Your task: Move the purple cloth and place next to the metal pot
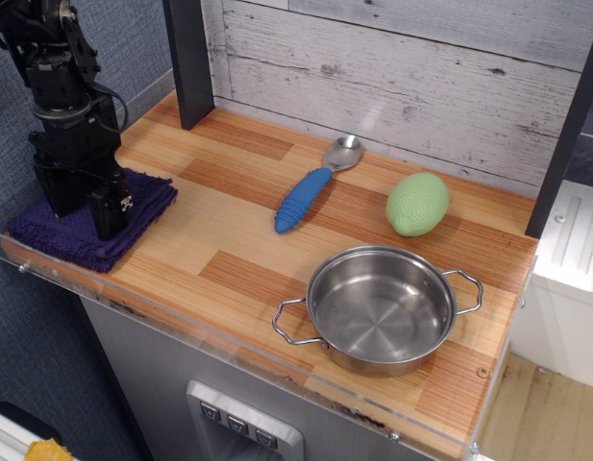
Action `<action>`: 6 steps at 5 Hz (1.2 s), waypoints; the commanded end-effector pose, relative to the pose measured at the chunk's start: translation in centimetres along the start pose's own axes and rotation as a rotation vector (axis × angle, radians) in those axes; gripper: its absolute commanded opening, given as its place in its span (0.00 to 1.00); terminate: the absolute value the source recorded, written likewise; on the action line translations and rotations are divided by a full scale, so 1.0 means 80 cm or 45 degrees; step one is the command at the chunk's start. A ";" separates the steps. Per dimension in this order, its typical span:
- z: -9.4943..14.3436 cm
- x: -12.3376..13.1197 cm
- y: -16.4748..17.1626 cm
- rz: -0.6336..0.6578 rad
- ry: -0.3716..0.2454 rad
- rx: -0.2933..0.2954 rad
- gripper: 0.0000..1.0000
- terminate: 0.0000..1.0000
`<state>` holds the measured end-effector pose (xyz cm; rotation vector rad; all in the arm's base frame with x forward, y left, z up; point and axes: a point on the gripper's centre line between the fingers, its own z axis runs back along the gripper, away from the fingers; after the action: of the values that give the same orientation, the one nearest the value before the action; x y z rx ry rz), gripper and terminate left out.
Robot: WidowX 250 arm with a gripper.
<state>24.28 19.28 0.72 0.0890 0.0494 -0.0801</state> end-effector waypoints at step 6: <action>0.021 0.039 -0.231 -0.347 -0.012 -0.271 1.00 0.00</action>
<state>26.57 1.48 1.08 -0.1202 0.0356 -0.3199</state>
